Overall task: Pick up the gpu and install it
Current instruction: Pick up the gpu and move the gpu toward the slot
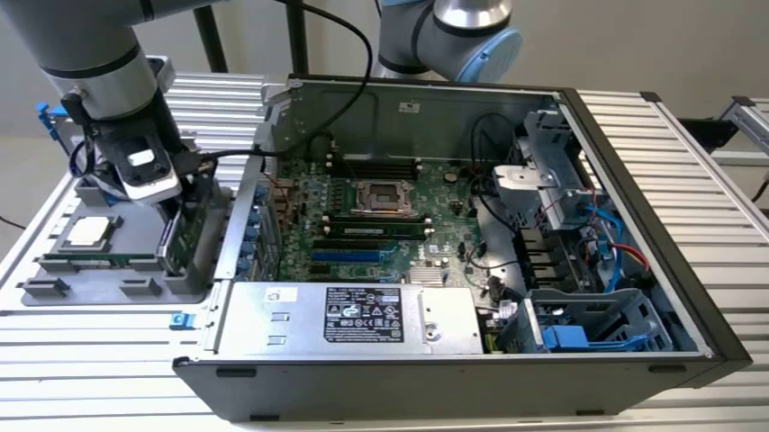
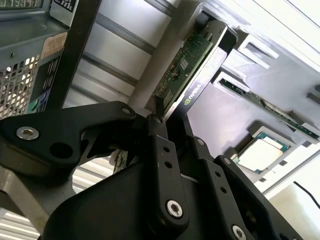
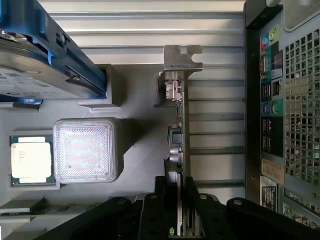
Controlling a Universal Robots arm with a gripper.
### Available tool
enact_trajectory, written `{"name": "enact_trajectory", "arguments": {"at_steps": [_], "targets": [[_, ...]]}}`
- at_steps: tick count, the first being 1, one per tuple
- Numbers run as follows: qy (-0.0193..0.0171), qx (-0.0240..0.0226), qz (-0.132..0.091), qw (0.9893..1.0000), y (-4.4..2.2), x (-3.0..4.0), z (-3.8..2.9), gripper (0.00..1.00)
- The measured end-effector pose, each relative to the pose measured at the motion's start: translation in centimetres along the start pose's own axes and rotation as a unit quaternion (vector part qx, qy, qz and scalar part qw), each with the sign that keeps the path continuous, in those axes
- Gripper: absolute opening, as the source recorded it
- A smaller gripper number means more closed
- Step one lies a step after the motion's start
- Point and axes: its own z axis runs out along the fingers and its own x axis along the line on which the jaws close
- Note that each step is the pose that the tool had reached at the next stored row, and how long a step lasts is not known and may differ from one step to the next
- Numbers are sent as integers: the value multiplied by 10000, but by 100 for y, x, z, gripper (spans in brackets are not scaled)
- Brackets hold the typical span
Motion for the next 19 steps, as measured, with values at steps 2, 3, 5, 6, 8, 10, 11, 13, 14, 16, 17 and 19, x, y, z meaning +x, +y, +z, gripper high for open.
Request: {"name": "enact_trajectory", "arguments": {"at_steps": [2,3,5,6,8,10,11,13,14,16,17,19], "targets": [[0,0,0,10000,1,0,-18,0],[0,1,0,10000,1,-1,-28,0],[0,0,0,10000,2,-1,-47,0],[0,0,0,10000,3,-1,-56,0],[0,0,0,10000,4,-2,-75,0],[0,0,0,10000,5,-2,-93,0],[0,0,0,10000,5,-3,-101,0],[0,0,0,10000,6,-3,-118,0],[0,0,0,10000,7,-3,-124,0],[0,0,0,10000,7,-3,-137,0],[0,0,0,10000,8,-4,-146,0],[0,0,0,10000,9,-4,-164,0]]}}
